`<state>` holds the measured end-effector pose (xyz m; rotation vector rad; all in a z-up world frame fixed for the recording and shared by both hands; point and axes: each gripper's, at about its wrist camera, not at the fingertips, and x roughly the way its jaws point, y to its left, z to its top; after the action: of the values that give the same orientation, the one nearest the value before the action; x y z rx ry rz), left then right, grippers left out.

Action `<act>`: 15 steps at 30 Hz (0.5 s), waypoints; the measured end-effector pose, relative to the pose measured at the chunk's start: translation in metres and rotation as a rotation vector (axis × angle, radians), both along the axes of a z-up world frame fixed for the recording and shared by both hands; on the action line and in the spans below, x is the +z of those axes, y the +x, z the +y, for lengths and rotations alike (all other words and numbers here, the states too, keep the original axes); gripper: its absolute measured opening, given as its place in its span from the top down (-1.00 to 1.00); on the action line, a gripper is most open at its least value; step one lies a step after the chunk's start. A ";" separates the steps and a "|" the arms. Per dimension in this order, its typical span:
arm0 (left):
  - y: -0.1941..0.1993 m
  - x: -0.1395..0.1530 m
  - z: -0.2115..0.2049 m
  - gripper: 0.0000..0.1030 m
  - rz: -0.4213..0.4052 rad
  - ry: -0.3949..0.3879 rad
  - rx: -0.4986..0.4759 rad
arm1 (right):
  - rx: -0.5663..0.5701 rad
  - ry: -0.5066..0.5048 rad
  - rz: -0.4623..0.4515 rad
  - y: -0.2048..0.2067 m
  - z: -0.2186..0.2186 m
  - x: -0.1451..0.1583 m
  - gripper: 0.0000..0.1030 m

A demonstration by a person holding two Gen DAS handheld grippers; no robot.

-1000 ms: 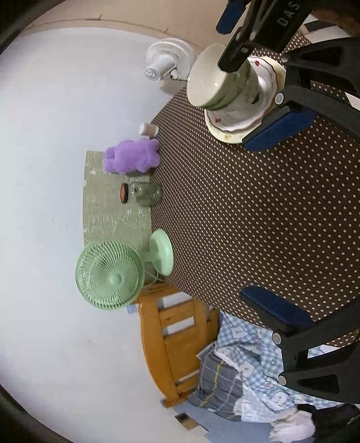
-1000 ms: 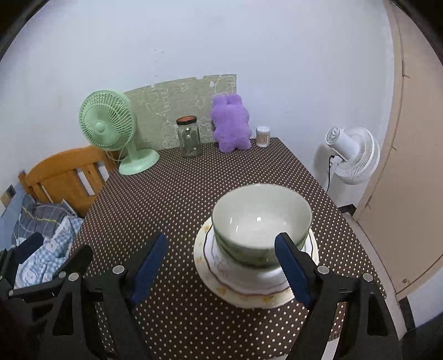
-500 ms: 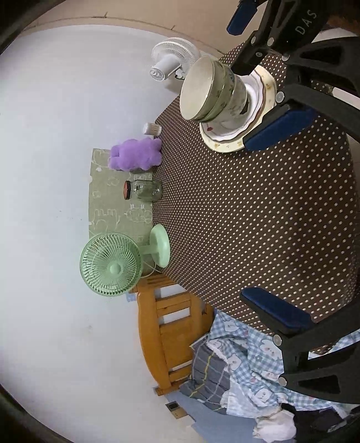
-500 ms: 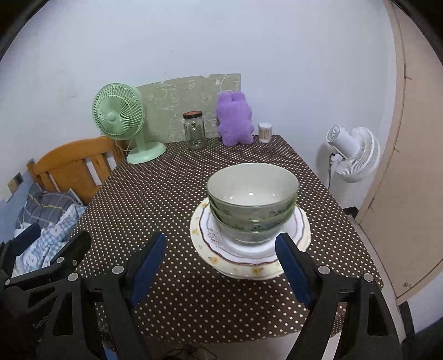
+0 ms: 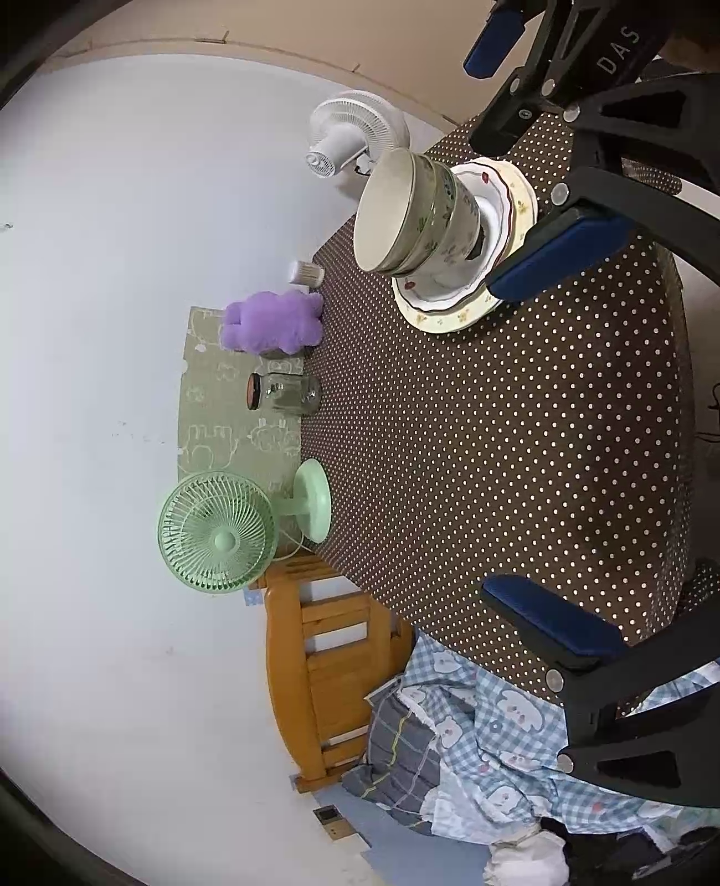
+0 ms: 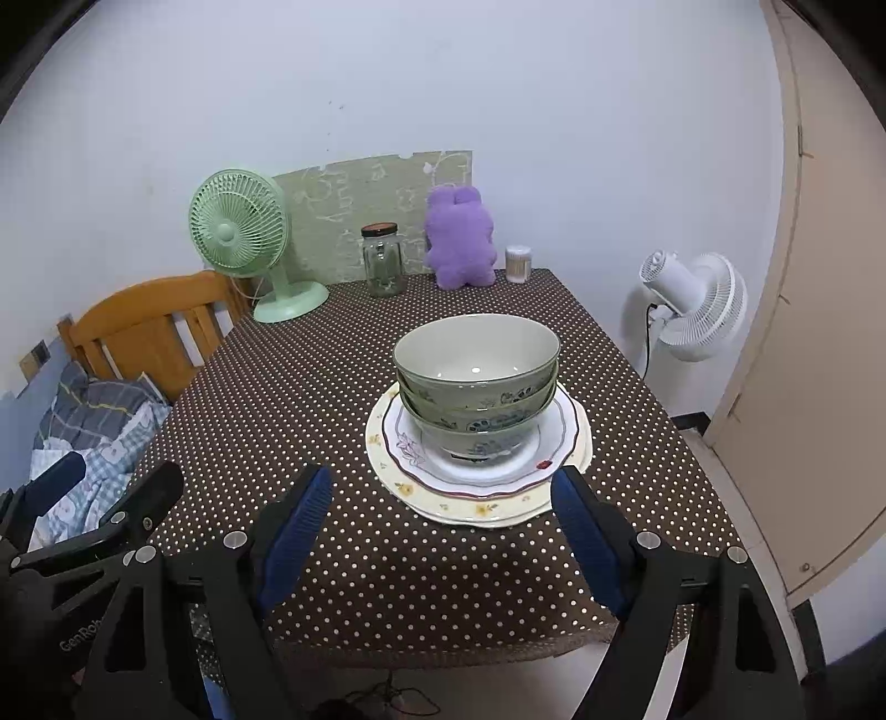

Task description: Organize plates and bowls

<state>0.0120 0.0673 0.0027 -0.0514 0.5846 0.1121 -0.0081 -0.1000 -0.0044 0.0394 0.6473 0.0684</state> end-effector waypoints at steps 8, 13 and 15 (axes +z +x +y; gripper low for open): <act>-0.009 0.000 -0.003 -0.95 -0.003 0.008 0.017 | 0.010 0.003 -0.001 -0.007 -0.002 -0.001 -0.62; -0.012 -0.002 -0.003 -0.95 -0.003 -0.005 0.013 | 0.014 0.001 0.004 -0.010 -0.005 -0.003 -0.62; -0.013 -0.001 -0.004 -0.95 -0.008 -0.006 0.012 | 0.012 0.000 0.003 -0.010 -0.005 -0.003 -0.62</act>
<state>-0.0012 0.0636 0.0012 -0.0609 0.5772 0.1221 -0.0178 -0.1054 -0.0072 0.0351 0.6502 0.0801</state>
